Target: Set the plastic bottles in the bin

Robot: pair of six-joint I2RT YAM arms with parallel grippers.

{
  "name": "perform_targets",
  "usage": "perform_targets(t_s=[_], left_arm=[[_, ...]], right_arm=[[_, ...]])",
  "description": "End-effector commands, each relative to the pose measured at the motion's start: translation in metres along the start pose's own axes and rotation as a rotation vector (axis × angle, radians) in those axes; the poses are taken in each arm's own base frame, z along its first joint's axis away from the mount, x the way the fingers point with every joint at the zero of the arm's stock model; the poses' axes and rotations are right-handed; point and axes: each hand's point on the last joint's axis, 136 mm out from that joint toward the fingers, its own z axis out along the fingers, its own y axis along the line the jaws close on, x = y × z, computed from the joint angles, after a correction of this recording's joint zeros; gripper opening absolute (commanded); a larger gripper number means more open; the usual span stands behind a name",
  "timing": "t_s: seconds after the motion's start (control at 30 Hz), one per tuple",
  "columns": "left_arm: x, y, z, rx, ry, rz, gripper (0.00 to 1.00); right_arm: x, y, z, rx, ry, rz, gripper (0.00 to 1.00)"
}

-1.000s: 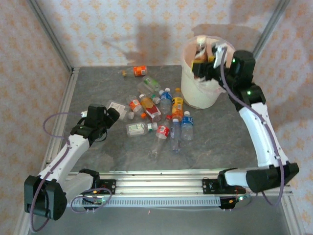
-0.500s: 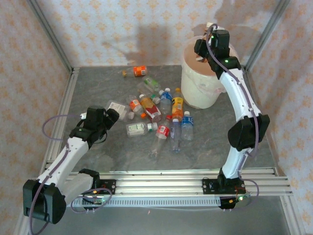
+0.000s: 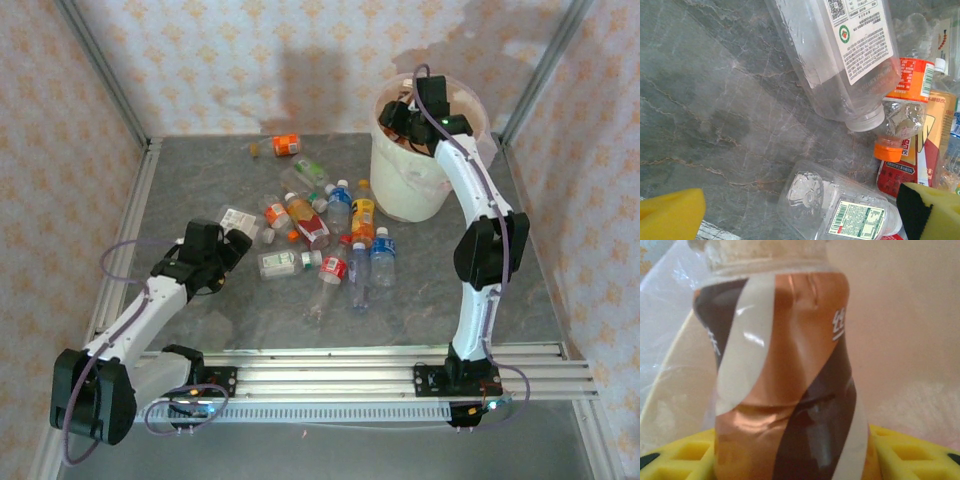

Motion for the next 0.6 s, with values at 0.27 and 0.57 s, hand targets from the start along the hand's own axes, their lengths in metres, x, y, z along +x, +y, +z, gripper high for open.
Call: perform_targets(t_s=[0.27,0.57], left_arm=[[0.01,-0.012,0.01,0.018,0.045,0.015,1.0],[0.017,-0.015,0.011,0.034,0.054,-0.029,1.0]], right_arm=[[-0.015,0.013,-0.019,-0.137,0.001,0.137,0.74],[-0.047,0.028,-0.071,-0.233,-0.138,0.122,0.8]])
